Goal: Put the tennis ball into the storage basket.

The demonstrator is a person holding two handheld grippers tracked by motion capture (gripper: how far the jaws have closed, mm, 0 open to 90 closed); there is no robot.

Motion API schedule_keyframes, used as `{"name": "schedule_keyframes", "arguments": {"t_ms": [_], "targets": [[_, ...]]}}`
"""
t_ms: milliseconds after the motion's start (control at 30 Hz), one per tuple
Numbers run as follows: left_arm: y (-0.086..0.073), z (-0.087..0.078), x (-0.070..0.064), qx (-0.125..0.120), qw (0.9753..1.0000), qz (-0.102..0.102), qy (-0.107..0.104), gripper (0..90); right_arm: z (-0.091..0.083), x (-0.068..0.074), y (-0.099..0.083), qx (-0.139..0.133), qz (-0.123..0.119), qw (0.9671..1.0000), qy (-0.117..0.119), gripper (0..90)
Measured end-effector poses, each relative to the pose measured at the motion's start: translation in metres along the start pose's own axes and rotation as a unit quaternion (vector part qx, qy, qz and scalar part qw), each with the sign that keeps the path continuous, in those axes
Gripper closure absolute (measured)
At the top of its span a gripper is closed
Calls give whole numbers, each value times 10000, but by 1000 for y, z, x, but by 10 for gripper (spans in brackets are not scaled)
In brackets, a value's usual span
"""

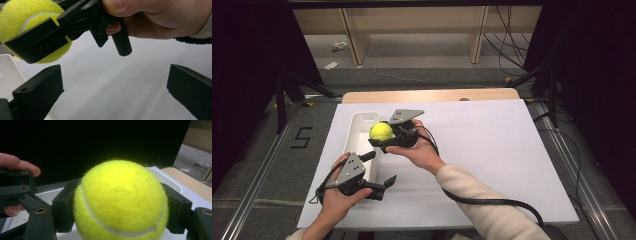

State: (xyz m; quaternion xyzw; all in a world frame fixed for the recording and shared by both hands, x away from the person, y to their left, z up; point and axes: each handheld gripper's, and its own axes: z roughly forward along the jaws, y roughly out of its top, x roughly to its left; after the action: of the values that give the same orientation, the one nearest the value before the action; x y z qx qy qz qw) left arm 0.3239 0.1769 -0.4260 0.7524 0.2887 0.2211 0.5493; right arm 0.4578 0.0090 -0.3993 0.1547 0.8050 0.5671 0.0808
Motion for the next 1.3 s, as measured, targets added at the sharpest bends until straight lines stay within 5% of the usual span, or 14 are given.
{"name": "schedule_keyframes", "arguments": {"t_ms": [1300], "targets": [[0,0,0,15,10000,23,-2,0,10,3,7,-18,-76,10000,52,272]]}}
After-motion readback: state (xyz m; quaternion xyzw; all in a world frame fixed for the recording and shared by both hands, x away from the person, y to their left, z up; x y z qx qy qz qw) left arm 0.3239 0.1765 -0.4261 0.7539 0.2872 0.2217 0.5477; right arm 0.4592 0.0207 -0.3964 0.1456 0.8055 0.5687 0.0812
